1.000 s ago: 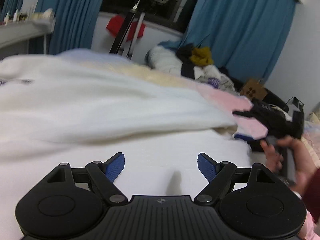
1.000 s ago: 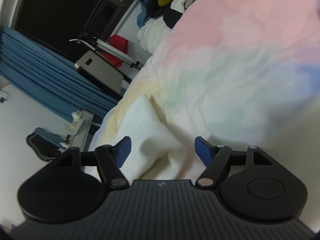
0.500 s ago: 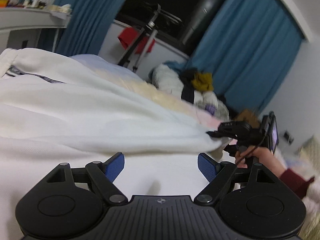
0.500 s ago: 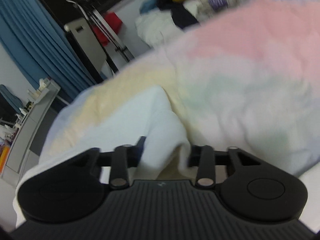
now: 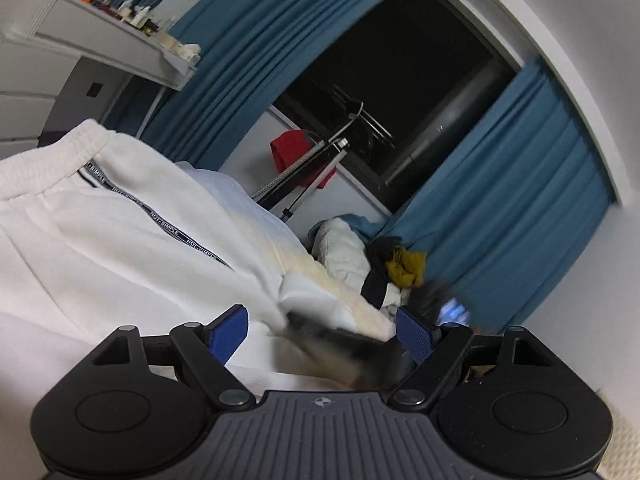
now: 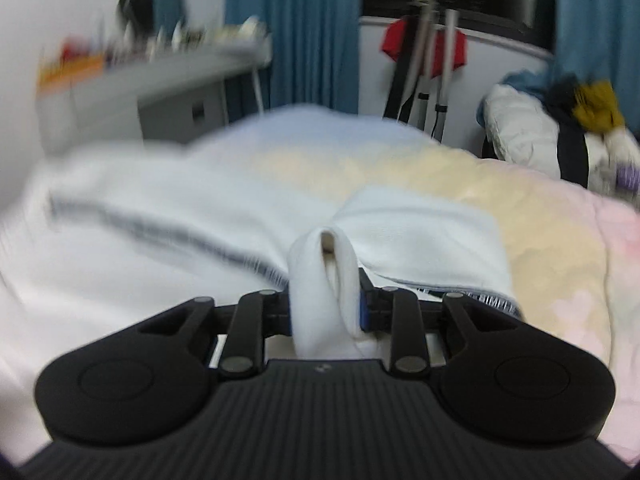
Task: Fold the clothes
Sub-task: 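Fold the waistband over the pants with the right gripper toward the left gripper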
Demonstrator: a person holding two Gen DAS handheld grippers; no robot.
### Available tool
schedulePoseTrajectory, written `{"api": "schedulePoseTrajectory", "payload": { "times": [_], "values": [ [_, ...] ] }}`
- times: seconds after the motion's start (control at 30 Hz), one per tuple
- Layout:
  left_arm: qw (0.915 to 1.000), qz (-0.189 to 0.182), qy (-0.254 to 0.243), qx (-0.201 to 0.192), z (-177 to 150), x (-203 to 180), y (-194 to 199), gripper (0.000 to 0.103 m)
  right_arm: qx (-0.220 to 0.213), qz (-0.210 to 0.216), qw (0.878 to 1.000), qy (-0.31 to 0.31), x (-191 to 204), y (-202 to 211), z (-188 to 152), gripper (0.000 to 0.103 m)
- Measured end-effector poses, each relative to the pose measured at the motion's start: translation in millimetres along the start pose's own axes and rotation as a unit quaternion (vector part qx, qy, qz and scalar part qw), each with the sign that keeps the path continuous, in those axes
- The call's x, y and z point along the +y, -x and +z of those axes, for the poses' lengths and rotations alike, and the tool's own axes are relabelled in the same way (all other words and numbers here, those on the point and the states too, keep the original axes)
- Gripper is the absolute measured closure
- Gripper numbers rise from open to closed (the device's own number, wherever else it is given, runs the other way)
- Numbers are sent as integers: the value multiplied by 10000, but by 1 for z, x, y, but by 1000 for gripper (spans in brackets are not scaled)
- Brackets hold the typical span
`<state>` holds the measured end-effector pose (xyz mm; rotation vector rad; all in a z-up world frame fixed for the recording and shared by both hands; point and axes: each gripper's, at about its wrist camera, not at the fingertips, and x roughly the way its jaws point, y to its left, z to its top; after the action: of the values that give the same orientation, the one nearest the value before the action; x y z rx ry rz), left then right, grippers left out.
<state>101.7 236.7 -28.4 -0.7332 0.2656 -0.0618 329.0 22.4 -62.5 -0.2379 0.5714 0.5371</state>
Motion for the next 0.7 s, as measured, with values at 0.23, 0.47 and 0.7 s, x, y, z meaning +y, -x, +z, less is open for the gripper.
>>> {"api": "schedulePoseTrajectory", "payload": {
  "times": [0.23,0.47,0.7],
  "values": [
    [9999,-4,-104,126,-6,-8,-12,19,-735,694,9928,-644,-20,47,-3,33],
    [9996,-58,-149,243,-19,-16,-20,19,-1588,885,9615,-2059,-93,112,2,21],
    [9993,-24,-130,336,-27,-16,-27,19,14,679,8638,-4992,-197,55,-49,19]
  ]
}}
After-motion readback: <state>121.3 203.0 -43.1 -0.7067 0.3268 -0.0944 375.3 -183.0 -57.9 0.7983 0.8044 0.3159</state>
